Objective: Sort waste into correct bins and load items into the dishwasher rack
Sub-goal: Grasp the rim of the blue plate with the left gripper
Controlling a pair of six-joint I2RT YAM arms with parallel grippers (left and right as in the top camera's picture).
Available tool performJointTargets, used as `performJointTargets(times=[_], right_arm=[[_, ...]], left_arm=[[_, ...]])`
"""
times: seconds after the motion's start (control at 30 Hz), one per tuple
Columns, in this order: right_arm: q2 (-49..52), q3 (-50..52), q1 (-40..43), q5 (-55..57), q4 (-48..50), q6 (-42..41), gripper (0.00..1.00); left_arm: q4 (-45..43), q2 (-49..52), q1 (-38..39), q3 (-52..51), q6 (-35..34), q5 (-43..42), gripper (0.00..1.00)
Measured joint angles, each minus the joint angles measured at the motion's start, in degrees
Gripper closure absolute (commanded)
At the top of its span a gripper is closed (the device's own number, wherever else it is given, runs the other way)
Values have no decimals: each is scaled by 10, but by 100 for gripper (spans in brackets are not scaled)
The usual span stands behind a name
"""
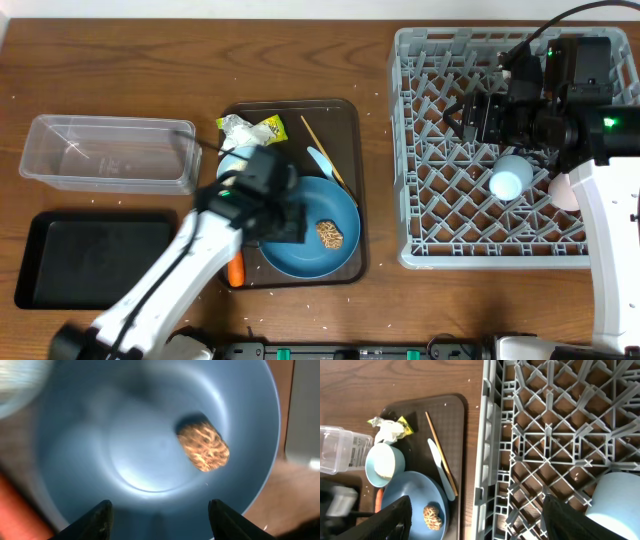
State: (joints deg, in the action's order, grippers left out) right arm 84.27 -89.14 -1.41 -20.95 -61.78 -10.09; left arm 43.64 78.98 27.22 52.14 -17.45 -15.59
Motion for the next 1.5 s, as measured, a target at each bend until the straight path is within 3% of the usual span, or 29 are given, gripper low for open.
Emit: performJointTargets(times=[0.23,0.63,0.97,1.17,1.27,1.5], right_arm=[[0,0,0,0,-4,0,22],[0,0,0,0,-6,0,22],[0,0,0,0,-17,1,21],[0,0,0,0,-21,1,21],[0,0,0,0,-22,2,21],[0,0,0,0,-22,2,20]], left_arm=[[-3,62,95,54,48,11,38],[-65,88,215,57,74,21,38],[-92,152,223,74,80,38,43],[-109,192,223,133,37,57,45],[-109,207,219,139,7,68,50],[-107,228,177,139,-73,83,50]])
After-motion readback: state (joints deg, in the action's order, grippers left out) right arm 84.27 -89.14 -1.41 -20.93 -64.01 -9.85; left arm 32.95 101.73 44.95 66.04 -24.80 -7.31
